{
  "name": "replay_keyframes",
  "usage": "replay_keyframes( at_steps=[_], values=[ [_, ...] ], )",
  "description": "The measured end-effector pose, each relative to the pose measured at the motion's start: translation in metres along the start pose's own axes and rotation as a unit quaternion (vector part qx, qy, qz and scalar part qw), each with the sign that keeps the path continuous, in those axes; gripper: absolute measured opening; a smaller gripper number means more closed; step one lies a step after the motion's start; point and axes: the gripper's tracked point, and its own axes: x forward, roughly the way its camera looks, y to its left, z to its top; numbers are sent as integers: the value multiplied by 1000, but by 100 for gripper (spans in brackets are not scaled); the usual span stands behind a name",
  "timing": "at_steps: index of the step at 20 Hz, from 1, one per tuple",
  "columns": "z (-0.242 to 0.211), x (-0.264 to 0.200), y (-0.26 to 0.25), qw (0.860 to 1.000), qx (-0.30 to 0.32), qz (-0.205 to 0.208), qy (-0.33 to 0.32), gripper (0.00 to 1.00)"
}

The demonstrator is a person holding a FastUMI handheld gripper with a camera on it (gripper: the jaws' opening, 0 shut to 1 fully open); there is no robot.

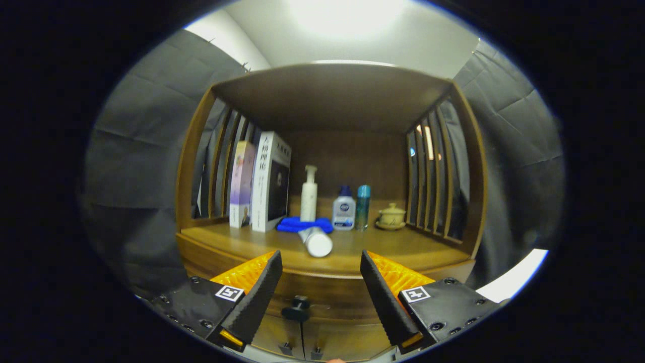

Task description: Pull open the drawer, take out the items inside it, and place them on the countertop above the cabinet.

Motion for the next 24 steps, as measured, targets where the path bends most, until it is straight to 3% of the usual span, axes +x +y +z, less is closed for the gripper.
replay_keyframes(
  at_steps=[9, 16, 24],
  values=[
    [33, -60, -153, 998, -33, -32, -36, 97],
    [6, -83, -245, 997, -34, -41, -57, 97],
    [-42, -69, -348, 994, -18, -106, -33, 98]
  ],
)
